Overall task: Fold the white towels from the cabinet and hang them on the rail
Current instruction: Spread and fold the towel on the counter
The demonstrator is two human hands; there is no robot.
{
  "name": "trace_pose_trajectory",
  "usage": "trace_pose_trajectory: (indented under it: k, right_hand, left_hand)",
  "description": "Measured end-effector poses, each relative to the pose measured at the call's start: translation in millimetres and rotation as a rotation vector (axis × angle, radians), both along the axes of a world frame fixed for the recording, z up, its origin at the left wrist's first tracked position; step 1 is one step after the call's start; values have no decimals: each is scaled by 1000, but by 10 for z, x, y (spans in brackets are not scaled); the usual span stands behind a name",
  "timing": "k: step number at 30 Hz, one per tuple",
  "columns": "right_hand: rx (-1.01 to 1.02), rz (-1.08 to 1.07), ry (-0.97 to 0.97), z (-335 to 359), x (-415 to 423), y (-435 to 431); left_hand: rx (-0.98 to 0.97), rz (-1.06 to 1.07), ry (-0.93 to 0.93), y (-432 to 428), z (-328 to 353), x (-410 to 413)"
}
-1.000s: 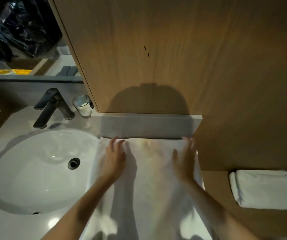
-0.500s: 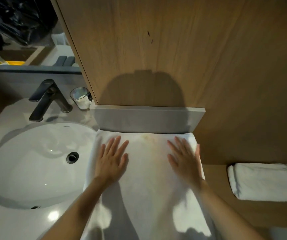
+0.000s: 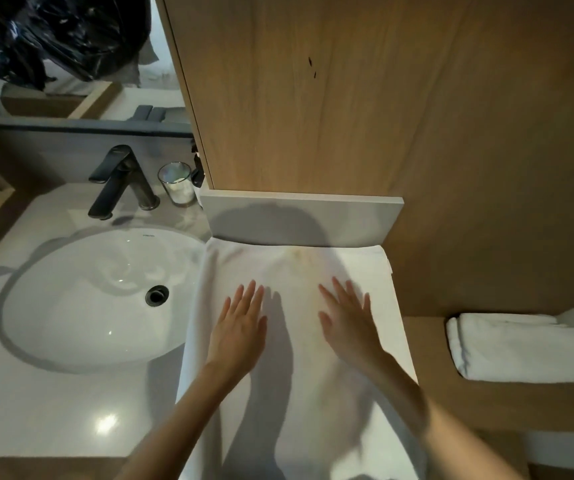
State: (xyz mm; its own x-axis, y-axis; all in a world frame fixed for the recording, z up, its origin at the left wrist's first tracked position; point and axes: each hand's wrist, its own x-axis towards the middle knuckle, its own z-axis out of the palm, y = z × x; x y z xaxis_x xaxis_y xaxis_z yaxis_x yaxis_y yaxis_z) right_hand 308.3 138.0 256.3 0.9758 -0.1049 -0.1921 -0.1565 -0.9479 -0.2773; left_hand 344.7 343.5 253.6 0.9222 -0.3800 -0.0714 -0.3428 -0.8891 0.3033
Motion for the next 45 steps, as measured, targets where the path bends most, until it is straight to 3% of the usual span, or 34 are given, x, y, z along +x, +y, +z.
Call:
trace_pose_trajectory:
  k: [3, 8, 14, 21, 24, 28, 31, 35, 39, 41, 43, 45]
  right_hand:
    - [-38, 11, -111, -77, -469, 453]
    - [-13, -23, 26, -357, -1068, 842]
    - [-63, -74, -62, -461, -1357, 281]
    - [-106, -184, 69, -380, -1489, -102]
    - [-121, -204, 127, -266, -1492, 66]
    - [-16, -21, 121, -121, -1706, 490]
    - [-68, 39, 162, -210, -1880, 705]
    - [-158, 45, 140, -273, -1902, 728]
    - [-203, 57, 149, -268, -1886, 719]
    - [-208, 63, 154, -252, -1879, 708]
    - [-207, 70, 164, -243, -1861, 699]
    - [-200, 76, 174, -248, -1843, 688]
  left_hand:
    - [1, -19, -38, 81, -83, -398]
    - [-4, -33, 50, 306, -382, -961]
    - [-16, 5, -29, 790, -462, -989]
    - [-58, -42, 2, 1154, -520, -886]
    - [-175, 20, 2, 1162, -432, -947]
    - [-376, 111, -105, 1292, -283, -1384]
    - [-434, 218, -174, 1467, -329, -1810]
    - [-650, 536, 258, 1604, -532, -2133]
    - [-954, 616, 687, 1573, -588, -2143]
    - [-1210, 686, 861, 1551, -606, -2125]
    - [-1392, 721, 935, 1561, -635, -2129]
    - [-1440, 750, 945, 1565, -615, -2170]
